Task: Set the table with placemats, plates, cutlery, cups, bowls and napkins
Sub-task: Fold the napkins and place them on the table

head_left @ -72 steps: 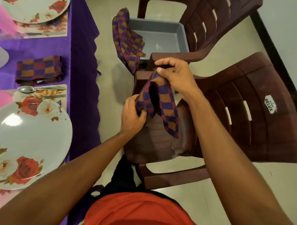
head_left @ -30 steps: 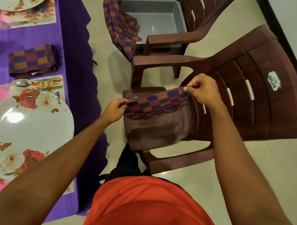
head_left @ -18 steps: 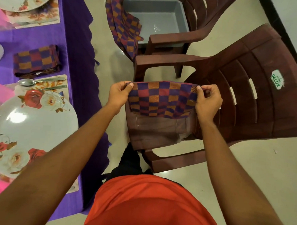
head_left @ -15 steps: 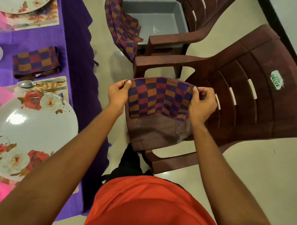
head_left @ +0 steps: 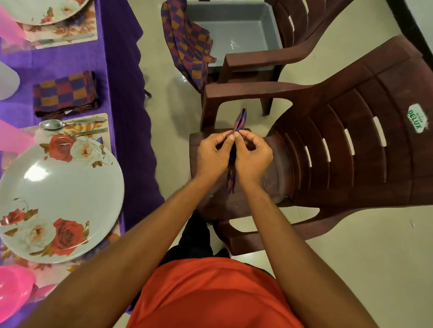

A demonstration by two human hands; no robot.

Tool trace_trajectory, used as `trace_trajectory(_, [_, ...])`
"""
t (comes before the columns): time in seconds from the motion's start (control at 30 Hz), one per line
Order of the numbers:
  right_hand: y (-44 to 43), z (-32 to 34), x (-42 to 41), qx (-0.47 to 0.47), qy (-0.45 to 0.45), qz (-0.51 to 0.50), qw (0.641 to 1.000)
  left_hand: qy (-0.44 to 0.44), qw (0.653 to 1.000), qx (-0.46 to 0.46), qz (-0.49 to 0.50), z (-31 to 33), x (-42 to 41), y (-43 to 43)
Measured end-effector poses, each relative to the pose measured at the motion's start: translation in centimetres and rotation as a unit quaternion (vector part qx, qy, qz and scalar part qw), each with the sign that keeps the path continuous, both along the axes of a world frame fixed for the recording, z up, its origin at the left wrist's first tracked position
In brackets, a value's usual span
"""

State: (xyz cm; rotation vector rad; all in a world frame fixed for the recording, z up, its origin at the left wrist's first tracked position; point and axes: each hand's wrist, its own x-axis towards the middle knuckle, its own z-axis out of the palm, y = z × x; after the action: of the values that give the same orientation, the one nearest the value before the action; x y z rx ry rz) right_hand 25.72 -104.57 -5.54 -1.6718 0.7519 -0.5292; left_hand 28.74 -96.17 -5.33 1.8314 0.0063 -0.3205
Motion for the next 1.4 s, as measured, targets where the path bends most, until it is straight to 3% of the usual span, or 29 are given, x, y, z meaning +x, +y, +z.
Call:
trace_trajectory(0.23, [1.2,0.5,0.3,0.142,0.001,-0.001,0.990,0.074,0.994,-0.069,0.030,0.2,0.1,0.5])
trace_trajectory(0.33, [1.9,1.4,0.2,0.143,-0.031,0.054,0.988,0.099,0.986,-0.114,0.068,0.7,0.3,0.9])
trace_trajectory(0.5, [2.6,0.8,0.1,0.163,-0.008,0.153,0.975,0.122,0.972,-0.179,0.088,2.0,0.2,1.3])
trace_trajectory(0.63, [3.0,0.9,-1.1,0.081,0.000,0.238,0.968,0.097,0.980,-0.161,0.066,3.0,0.2,1.8])
trace_trajectory(0.77, [2.4,0.6,-1.0,0.015,0.011,0.202,0.979,0.026,0.997,-0.072,0.001,3.4,0.7,2.1])
trace_trajectory(0.9, [-0.1,0.7,0.4,0.117,0.061,0.155,0.979,0.001,1.000,0.007,0.029,2.7,1.4,3.8])
trace_trajectory(1.0, [-2.3,2.0,1.0,0.242,0.067,0.161,0.954,0.101,0.990,-0.009,0.101,1.4,2.1,5.9])
trace_trajectory(1.07, [-3.5,3.1,1.2,0.296,0.050,0.184,0.936,0.158,0.984,-0.062,0.054,0.6,2.4,6.6])
trace_trajectory(1.17, [-5.0,4.0,1.7,0.309,0.049,0.225,0.923,0.196,0.973,-0.094,-0.070,1.0,2.2,5.8])
trace_trajectory(1.4, [-6.9,3.1,1.9,0.335,0.115,0.135,0.925,0.228,0.968,-0.098,0.031,0.4,2.1,4.6])
